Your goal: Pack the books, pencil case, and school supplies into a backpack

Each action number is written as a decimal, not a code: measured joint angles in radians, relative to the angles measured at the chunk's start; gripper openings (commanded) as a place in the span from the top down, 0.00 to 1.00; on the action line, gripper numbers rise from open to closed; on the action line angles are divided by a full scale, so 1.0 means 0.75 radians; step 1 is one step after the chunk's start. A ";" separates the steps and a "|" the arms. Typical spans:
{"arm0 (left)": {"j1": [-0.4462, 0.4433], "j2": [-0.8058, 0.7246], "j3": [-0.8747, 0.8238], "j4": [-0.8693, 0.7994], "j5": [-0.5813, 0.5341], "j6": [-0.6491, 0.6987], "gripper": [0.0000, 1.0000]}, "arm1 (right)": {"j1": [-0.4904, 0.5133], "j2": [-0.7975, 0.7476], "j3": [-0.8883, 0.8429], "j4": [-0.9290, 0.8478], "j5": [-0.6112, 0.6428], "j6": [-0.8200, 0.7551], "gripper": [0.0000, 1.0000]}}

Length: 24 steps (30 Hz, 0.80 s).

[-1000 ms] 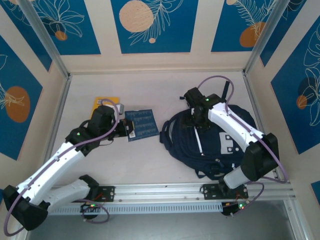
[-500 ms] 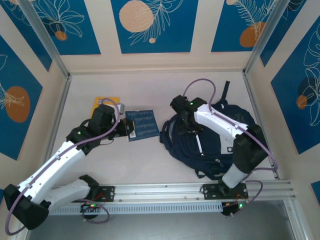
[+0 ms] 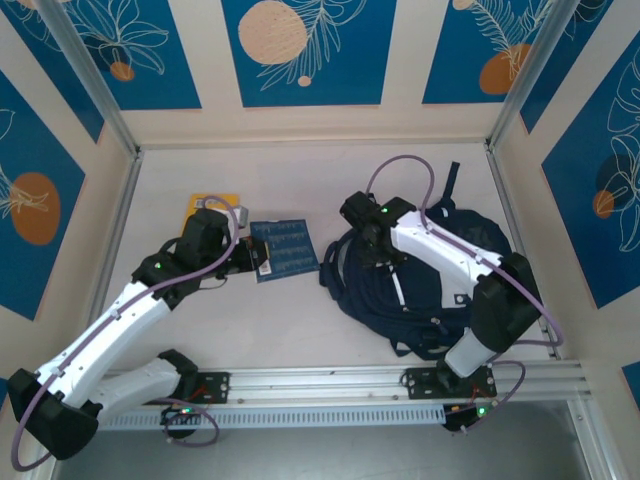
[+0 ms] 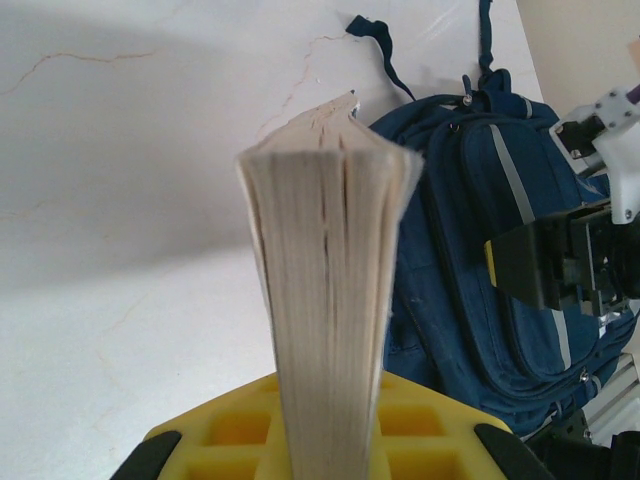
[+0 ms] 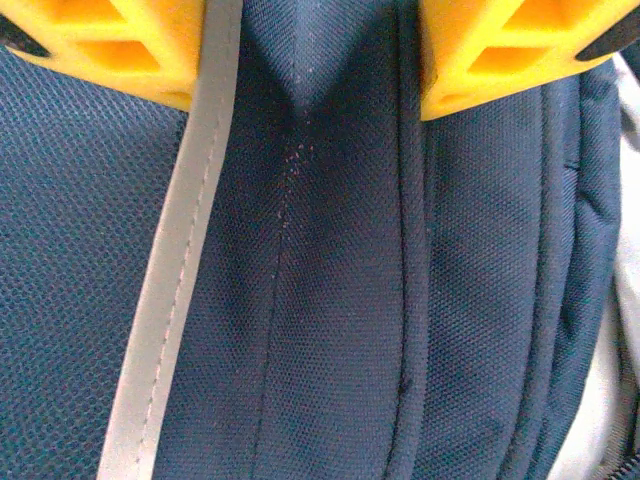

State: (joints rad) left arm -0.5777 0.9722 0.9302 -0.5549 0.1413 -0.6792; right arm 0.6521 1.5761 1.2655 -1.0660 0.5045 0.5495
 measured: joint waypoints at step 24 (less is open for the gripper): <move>0.003 0.018 -0.010 0.020 0.011 -0.024 1.00 | 0.058 0.134 -0.089 0.080 0.064 0.047 0.93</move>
State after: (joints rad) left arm -0.5758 0.9859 0.9226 -0.5396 0.1493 -0.6971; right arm 0.6960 1.6764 1.1988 -1.0061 0.5522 0.5846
